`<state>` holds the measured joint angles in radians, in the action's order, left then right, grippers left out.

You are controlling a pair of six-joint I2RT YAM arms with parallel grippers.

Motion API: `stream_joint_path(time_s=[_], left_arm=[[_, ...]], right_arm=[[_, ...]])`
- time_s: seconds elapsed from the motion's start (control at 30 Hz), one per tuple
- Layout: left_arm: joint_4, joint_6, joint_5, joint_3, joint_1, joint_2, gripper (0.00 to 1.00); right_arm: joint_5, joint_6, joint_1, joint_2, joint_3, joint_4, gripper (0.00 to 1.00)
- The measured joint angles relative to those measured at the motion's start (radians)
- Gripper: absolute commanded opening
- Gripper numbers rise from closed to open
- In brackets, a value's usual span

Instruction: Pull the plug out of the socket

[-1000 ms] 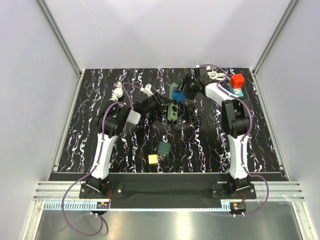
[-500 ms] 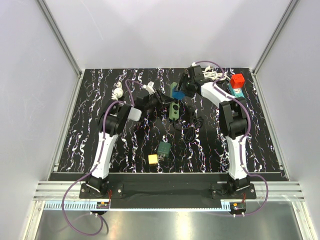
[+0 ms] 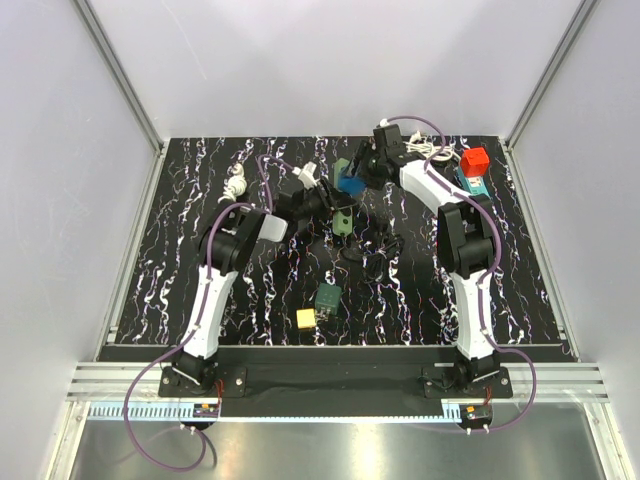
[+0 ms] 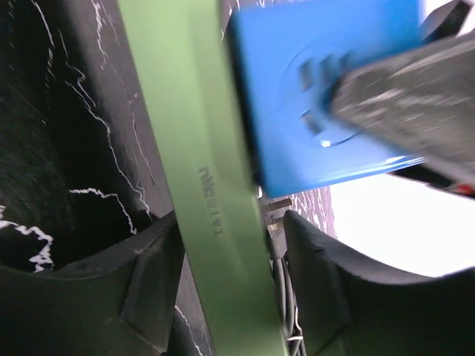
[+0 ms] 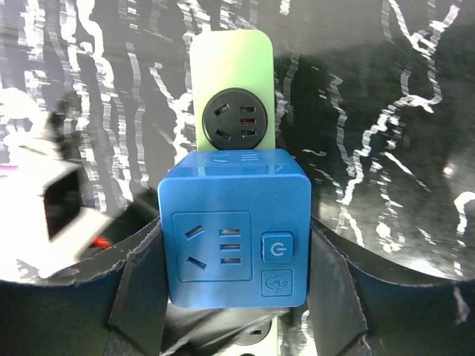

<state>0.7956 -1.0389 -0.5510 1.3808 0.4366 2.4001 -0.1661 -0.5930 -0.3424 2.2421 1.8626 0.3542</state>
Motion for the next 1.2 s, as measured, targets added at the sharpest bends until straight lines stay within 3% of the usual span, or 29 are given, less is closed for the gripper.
stream_joint_path(time_s=[0.1,0.13,0.5,0.83,1.2], left_arm=[[-0.034,-0.001,0.015,0.002,0.005,0.000,0.17],[-0.044,0.005,0.014,0.003,0.003,0.000,0.00],[0.030,-0.065,0.035,-0.053,-0.003,-0.002,0.00],[0.127,-0.079,0.033,-0.145,0.013,-0.029,0.00],[0.135,-0.075,0.046,-0.156,0.015,-0.036,0.00]], right_arm=[[-0.010,0.005,-0.005,0.007,0.038,0.036,0.00],[-0.007,0.008,-0.008,0.012,0.047,0.047,0.00],[0.072,0.032,-0.043,-0.005,0.005,0.016,0.00],[0.190,-0.011,-0.078,-0.178,-0.304,-0.209,0.00],[-0.038,-0.140,0.014,-0.182,-0.353,-0.271,0.00]])
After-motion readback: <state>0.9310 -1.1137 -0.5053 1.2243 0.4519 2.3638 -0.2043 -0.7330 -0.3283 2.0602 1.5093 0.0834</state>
